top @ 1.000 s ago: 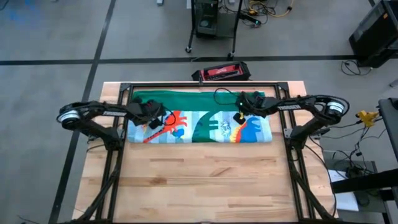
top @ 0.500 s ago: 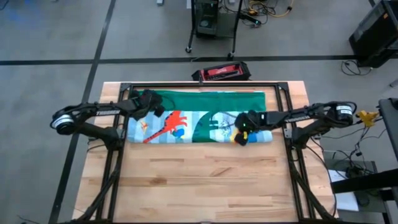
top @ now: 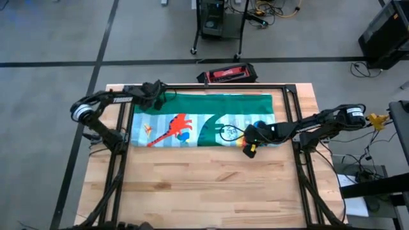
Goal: Roll towel
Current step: Fold the multi-color dinosaur print towel
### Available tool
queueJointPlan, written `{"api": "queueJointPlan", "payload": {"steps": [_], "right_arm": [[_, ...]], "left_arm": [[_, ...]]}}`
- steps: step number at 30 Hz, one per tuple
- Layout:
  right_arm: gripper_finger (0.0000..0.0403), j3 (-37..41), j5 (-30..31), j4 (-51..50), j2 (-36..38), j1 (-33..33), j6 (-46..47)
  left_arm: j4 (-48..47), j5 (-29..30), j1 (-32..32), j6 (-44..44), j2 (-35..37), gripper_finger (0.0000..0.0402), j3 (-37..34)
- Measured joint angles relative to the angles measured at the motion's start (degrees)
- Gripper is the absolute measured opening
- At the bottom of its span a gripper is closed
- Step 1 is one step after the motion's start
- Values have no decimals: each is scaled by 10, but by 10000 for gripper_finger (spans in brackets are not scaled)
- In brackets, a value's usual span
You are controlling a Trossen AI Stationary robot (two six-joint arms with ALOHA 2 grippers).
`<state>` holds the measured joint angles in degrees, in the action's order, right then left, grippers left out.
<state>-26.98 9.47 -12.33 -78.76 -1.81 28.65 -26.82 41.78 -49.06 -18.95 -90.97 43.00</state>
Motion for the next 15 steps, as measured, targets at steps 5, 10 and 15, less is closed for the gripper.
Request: {"api": "queueJointPlan", "payload": {"steps": [5,10,15], "right_arm": [[0,2,-4,-6,20,4,-15],[0,4,0,-22,62,5,-35],[0,3,11,-17,94,4,-47]], "left_arm": [[-68,-37,-10,-38,-62,72,41],[-77,-31,-11,-21,-91,9,61],[-123,-38,-19,-33,-93,1,74]]}}
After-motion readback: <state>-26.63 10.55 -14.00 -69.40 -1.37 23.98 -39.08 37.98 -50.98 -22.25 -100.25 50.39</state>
